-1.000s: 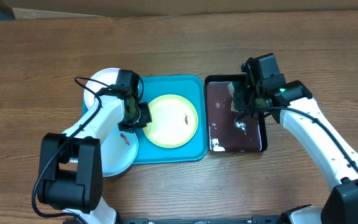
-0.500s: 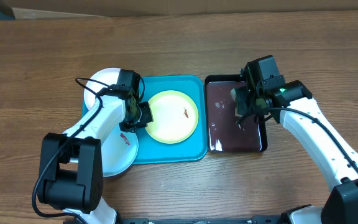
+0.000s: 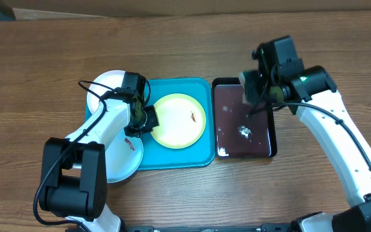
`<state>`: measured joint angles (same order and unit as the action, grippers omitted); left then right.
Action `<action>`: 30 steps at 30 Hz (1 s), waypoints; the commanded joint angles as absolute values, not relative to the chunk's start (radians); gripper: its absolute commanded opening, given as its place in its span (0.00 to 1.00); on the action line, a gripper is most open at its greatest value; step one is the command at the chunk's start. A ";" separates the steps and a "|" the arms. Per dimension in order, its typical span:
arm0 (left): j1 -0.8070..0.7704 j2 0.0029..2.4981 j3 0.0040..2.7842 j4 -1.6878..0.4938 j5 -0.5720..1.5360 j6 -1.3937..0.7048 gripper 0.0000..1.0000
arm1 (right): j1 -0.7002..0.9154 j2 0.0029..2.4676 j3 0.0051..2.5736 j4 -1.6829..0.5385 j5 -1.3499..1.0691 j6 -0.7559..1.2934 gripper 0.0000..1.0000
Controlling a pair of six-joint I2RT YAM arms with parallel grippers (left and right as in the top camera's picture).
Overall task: Clean dirty plates on tray and stack at the side
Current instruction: 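Carry the sponge with the right gripper over the yellow plate, then scrub the yellow plate's red stain with the held sponge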
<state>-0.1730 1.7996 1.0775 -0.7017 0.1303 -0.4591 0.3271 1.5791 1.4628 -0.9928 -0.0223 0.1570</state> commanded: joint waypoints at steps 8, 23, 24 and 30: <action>-0.199 1.811 1.069 -0.686 0.131 -0.473 0.04 | 0.542 1.612 1.499 -0.888 -0.010 0.216 0.04; -0.200 1.811 1.068 -0.701 0.131 -0.476 0.04 | 0.725 1.890 1.499 -0.770 0.315 0.241 0.04; -0.200 1.811 1.068 -0.702 0.131 -0.477 0.04 | 0.725 1.901 1.499 -0.764 0.312 0.241 0.04; -0.201 1.811 1.068 -0.701 0.130 -0.477 0.04 | 0.725 1.964 1.499 -0.744 0.276 0.241 0.04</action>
